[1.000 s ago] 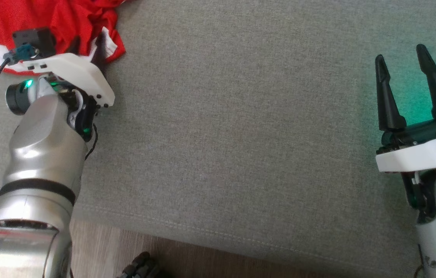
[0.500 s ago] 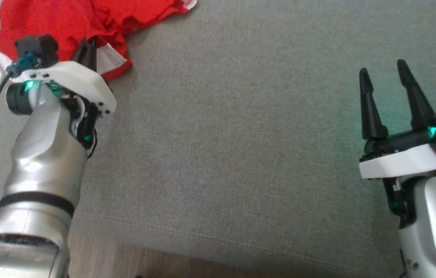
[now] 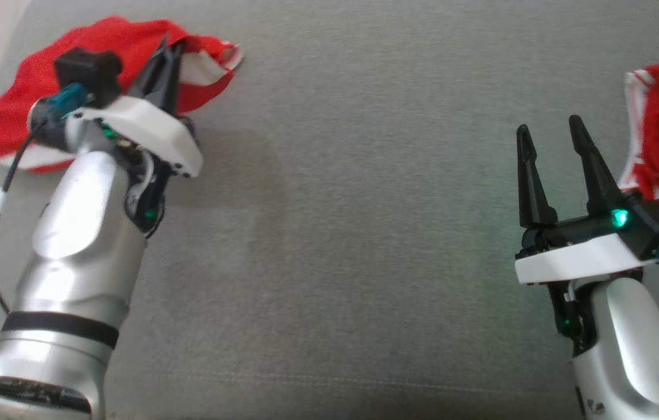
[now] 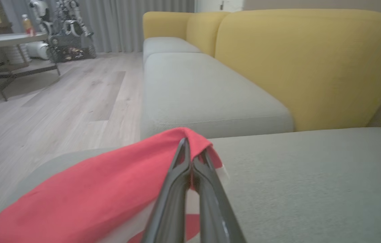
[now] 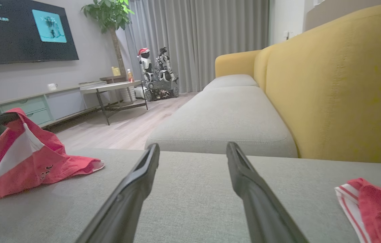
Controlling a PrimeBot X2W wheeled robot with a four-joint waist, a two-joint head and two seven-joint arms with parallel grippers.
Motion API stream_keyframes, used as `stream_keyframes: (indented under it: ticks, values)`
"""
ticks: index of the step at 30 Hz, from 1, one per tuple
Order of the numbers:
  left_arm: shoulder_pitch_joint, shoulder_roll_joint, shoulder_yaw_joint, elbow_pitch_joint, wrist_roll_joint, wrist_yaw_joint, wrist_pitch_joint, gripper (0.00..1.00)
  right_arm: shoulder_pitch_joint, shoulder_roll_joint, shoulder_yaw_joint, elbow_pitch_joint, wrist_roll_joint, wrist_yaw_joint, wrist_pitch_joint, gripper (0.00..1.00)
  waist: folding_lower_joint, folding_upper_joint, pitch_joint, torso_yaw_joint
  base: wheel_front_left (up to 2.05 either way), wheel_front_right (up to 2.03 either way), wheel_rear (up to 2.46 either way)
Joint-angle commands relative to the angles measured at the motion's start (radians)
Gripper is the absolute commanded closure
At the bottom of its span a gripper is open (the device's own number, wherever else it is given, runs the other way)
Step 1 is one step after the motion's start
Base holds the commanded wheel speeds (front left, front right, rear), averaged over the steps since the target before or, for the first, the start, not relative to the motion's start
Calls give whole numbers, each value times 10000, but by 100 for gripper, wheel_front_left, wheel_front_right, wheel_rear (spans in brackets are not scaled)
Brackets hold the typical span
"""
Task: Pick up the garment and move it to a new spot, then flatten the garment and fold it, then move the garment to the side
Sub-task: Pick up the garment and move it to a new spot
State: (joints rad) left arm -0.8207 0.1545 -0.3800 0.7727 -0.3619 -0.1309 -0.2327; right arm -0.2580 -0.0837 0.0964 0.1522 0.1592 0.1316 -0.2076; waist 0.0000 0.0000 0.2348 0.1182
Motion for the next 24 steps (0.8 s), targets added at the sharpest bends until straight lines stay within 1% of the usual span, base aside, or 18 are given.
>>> stream_keyframes:
  ticks: [1,4,8,12,15,19,24]
  values:
    - [-289,341,211,-404,82,3,14,100,-215,90,242,-263,99,-9,-103,0,0,0,-116,-320,0,0,0]
    - [-401,156,-62,-942,100,3,290,100,-283,160,224,-125,162,-9,-220,0,0,0,-103,-724,0,0,0]
    - [-668,-287,-408,-1530,122,24,643,100,-364,229,283,48,232,-9,-346,0,0,0,-52,-1256,0,0,0]
    - [-956,-752,-887,-1913,77,51,946,100,-472,280,325,185,314,-9,-438,0,0,0,19,-1780,0,0,0]
    - [-1108,-956,-1360,-2088,-75,78,1140,100,-566,305,372,261,384,-9,-483,0,0,0,102,-2159,0,0,0]
    - [-1191,-1032,-2305,-2421,-515,200,1286,100,-705,324,465,331,492,-9,-518,0,0,0,310,-2611,0,0,0]
    - [-1282,-1039,-3767,-2572,-1360,725,1335,100,-854,331,579,390,717,-9,-536,0,0,0,590,-2987,0,0,0]
